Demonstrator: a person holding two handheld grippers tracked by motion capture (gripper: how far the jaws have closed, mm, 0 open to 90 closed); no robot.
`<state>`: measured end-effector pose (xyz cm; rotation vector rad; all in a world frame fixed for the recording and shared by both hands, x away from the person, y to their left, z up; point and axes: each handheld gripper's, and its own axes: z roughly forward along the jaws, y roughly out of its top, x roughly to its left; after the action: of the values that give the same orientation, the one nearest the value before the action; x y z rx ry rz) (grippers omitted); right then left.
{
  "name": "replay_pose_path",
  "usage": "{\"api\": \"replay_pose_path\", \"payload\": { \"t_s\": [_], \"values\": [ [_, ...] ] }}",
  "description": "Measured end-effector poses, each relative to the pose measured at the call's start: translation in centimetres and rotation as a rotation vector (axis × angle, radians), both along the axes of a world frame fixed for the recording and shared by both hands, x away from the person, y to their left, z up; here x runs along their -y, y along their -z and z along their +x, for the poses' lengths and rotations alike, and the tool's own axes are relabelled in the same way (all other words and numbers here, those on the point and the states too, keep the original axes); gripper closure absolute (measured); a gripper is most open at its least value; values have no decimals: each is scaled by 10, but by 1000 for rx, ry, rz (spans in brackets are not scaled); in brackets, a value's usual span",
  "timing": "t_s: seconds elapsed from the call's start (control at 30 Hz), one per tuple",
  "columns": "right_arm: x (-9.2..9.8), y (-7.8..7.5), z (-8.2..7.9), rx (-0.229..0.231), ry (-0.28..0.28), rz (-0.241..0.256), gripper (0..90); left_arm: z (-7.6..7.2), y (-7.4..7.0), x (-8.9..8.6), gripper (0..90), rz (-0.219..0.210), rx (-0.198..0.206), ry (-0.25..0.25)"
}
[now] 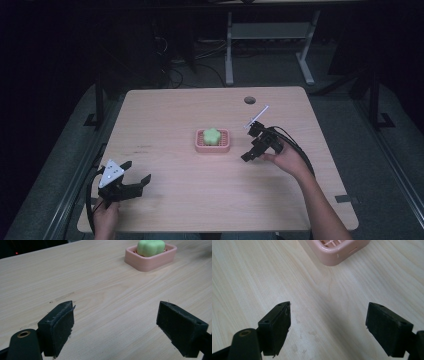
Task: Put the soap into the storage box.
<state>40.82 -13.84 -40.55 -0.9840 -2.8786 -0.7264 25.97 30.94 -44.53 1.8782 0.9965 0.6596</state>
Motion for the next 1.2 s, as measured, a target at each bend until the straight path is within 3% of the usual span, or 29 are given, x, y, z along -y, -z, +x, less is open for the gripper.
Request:
{"api": "replay_pose_path", "payload": {
  "t_s": [1.2],
  "values": [
    [49,16,-45,8,38,48,208,0,1,1,142,4,-6,3]
  ]
}}
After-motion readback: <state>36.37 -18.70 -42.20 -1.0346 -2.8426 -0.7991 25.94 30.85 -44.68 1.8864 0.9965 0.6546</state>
